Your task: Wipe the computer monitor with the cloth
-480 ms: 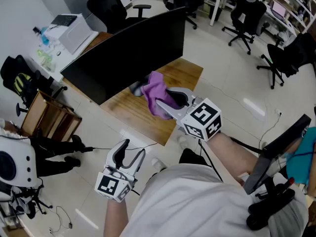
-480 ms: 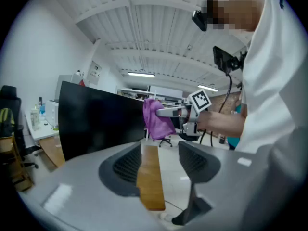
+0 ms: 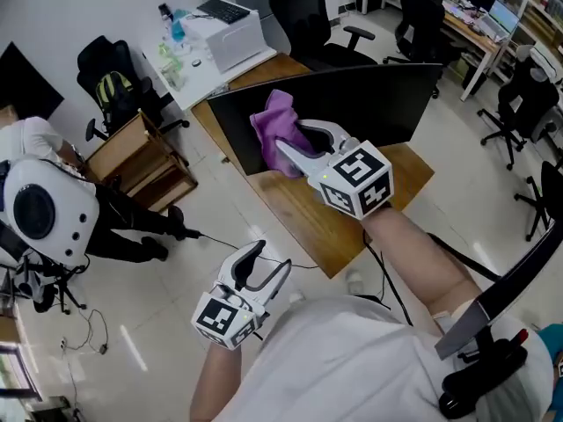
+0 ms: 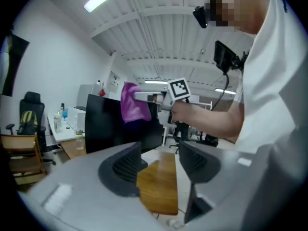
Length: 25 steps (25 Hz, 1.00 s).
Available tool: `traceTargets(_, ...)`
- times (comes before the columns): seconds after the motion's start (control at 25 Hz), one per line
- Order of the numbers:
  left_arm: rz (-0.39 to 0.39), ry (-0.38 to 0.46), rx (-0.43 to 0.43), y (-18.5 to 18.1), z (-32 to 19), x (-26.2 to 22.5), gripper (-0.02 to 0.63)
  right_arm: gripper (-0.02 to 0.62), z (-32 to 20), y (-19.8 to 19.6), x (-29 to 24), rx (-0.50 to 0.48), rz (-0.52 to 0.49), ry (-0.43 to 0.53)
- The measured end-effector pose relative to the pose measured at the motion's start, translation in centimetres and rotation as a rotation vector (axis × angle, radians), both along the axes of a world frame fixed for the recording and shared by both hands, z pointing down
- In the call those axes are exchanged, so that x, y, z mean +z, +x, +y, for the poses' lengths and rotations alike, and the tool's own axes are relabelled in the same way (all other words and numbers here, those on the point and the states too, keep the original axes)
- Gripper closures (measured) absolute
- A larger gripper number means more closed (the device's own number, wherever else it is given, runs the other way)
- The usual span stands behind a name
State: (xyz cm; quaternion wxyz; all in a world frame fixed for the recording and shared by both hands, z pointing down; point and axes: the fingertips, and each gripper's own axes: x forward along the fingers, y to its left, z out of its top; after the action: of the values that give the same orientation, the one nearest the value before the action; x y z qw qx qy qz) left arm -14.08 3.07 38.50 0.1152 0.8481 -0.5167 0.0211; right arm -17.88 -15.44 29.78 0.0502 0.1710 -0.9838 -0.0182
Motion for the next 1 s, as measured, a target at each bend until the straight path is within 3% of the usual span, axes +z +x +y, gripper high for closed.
traceTargets(0.28, -0.024, -0.021, -0.103, -3.5, 1.7, -0.1, 0.342, 0.465, -1.1, -11.4, 0.0, -0.093, 0.010, 0.014)
traceTargets(0.56, -0.027, -0.036, -0.169, -7.2, 3.1, 0.5, 0.342, 0.465, -2.2, -16.7, 1.0, -0.095, 0.051, 0.020)
traceTargets(0.76, -0.025, -0.048, -0.153, -8.1, 2.5, 0.7, 0.342, 0.465, -4.4, -17.0, 1.3, -0.053, 0.079, 0.004)
traceTargets(1.0, -0.022, -0.053, -0.086, -5.9, 1.1, 1.1, 0.342, 0.465, -7.4, -12.4, 1.5, 0.022, 0.098, -0.008)
